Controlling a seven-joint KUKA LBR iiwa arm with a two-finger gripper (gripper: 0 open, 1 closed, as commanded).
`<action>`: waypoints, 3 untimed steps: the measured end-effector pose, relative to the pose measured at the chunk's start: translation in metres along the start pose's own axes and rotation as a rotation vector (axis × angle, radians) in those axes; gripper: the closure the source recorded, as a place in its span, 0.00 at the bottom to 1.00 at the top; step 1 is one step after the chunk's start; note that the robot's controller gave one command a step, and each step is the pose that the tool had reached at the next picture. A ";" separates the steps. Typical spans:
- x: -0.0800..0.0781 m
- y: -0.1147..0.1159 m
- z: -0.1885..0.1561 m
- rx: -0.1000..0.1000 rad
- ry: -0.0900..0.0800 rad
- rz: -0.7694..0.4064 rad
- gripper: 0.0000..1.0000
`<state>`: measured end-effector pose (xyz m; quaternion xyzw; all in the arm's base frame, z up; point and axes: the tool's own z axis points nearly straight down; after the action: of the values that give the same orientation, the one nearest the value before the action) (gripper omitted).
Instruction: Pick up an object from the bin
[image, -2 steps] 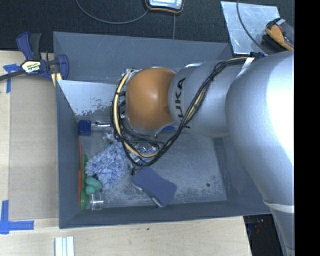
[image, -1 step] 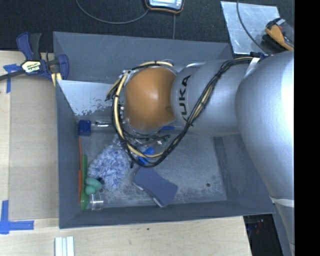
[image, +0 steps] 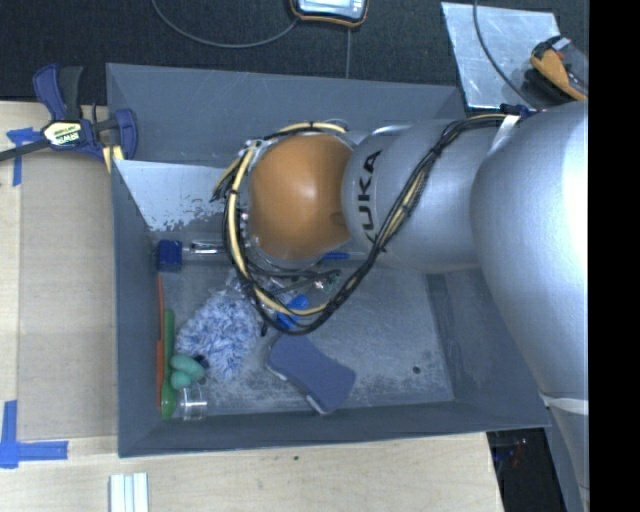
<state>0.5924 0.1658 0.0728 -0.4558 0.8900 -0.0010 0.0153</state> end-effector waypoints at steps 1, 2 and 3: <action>0.000 0.000 -0.016 -0.001 0.001 0.002 1.00; -0.001 0.000 -0.031 0.001 -0.003 0.005 1.00; 0.000 0.000 -0.057 -0.003 0.001 0.007 1.00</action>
Offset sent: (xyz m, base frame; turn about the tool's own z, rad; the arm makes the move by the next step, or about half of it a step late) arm -0.0013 -0.0002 0.0302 0.0011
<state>0.5906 0.1654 0.1301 -0.4526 0.8916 0.0002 0.0143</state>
